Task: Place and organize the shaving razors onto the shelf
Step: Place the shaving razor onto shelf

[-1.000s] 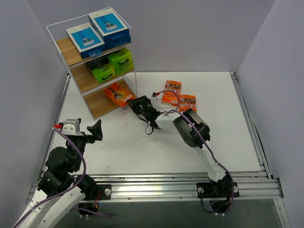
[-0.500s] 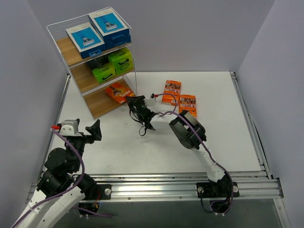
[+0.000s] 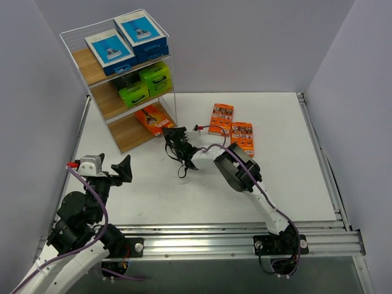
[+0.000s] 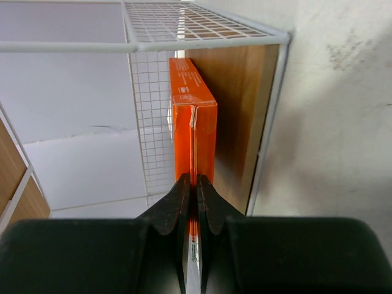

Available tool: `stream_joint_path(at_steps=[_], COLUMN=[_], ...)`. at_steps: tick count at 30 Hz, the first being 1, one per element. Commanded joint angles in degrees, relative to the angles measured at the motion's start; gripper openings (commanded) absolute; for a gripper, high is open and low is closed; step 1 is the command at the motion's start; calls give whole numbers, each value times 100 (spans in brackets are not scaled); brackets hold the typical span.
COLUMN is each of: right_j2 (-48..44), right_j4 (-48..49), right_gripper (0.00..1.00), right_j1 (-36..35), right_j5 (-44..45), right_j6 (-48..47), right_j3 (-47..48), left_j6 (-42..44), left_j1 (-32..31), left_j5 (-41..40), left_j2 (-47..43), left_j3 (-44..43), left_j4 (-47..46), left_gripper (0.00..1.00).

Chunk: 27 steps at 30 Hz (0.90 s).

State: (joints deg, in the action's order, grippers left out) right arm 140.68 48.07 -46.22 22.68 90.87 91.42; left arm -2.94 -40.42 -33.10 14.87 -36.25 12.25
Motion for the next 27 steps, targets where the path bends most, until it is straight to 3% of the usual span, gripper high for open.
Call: stream_joint_path(at_steps=[1, 15, 27], right_j2=[-119, -24, 293], right_j4=[474, 809, 343], right_gripper=[0, 0, 0], right_j1=[-45, -247, -248], right_j5=[376, 1572, 1793], right_j6=[168, 185, 387], right_j3=[-150, -177, 447], left_j6=[13, 22, 39], left_j1=[-36, -106, -203], left_j5=[-82, -100, -109], left_j2=[-72, -64, -90], left_j3=[-5, 4, 13], left_j4=[-293, -294, -311], left_gripper=[94, 94, 94])
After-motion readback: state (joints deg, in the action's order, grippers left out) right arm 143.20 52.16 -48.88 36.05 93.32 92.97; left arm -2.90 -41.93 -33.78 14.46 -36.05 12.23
